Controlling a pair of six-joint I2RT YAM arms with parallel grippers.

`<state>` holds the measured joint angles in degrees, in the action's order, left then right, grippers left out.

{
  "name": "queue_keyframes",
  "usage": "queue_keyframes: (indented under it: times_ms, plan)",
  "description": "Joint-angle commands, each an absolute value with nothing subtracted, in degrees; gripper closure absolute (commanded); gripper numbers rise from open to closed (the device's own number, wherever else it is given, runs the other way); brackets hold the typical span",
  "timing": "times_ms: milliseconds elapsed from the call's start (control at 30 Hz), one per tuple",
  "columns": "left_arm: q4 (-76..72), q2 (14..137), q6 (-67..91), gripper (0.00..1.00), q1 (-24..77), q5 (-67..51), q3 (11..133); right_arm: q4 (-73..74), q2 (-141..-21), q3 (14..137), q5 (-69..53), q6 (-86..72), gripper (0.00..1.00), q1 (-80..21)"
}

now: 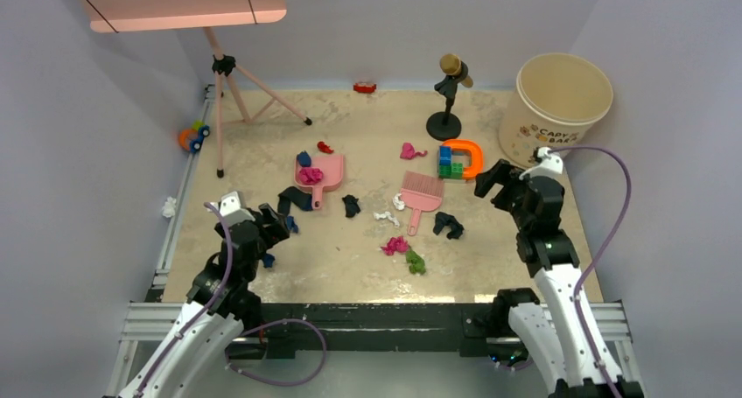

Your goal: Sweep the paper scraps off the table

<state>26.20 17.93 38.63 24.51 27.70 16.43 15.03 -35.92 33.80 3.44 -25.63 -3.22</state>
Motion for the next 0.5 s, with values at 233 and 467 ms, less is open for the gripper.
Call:
queue_keyframes:
  times_ms: [233,467]
  plan:
    - [10.22,20.75,29.87,0.12,24.70,10.05,14.89,11.77,-54.21,41.14,19.06,-30.21,0.06,-28.37]
    - [12.54,45.13,29.04,0.11,26.07,11.41,26.52,9.00,-55.74,40.10,21.45,-27.24,0.06,-29.53]
